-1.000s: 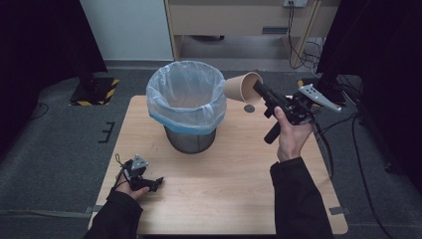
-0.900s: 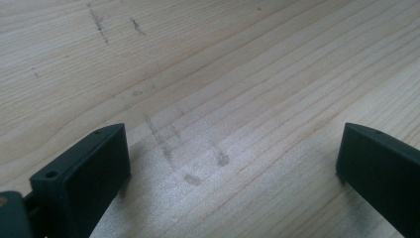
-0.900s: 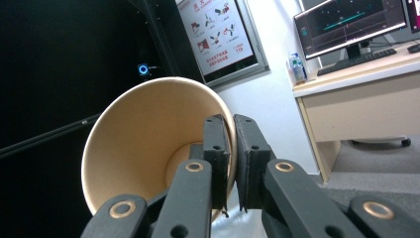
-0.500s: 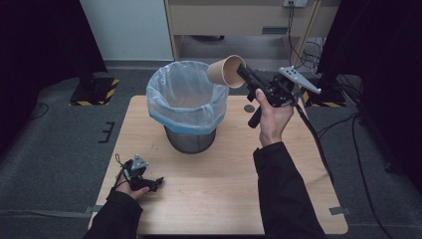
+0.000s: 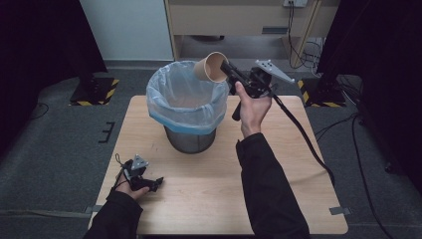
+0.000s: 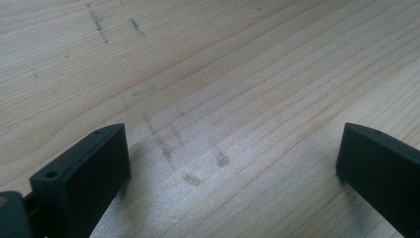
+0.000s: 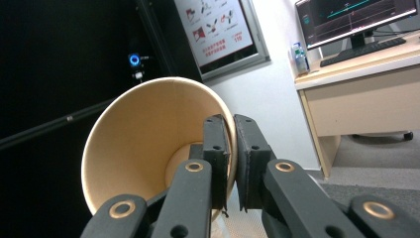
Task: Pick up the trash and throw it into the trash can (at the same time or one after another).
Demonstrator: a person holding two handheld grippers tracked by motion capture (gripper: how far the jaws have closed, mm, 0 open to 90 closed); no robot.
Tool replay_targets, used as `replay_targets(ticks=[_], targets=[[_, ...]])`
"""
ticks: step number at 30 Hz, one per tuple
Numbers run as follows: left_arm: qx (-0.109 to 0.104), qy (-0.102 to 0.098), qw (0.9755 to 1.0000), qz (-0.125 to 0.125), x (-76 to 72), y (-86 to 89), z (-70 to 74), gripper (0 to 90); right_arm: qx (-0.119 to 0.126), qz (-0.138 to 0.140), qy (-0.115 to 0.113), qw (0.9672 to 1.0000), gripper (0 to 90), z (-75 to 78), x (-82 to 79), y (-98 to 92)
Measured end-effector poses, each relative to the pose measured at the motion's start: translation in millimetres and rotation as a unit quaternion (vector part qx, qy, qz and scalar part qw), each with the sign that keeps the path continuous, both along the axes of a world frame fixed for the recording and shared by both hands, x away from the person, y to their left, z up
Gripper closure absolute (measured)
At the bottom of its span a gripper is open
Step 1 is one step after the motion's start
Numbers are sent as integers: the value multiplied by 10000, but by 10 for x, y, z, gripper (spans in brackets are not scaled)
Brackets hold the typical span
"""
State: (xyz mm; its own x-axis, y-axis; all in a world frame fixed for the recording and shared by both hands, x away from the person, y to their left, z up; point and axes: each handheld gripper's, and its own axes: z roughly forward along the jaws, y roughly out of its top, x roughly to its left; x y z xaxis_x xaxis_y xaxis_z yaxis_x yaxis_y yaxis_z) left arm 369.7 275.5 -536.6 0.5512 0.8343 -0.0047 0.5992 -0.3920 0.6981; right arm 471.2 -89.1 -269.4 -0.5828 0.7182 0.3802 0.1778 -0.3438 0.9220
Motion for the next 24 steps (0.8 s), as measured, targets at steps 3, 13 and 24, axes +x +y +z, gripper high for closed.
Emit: replay_targets(ticks=[3,13,24], targets=[[-2,0,10000,0,0,0,0,0,-86,-20,86,9999,850,-51,53,101],[1,5,10000,-1,0,0,1,0,-501,122,436,9977,782,-266,247,319],[2,2,10000,-3,0,0,0,0,-706,31,154,9974,397,-291,26,-25]])
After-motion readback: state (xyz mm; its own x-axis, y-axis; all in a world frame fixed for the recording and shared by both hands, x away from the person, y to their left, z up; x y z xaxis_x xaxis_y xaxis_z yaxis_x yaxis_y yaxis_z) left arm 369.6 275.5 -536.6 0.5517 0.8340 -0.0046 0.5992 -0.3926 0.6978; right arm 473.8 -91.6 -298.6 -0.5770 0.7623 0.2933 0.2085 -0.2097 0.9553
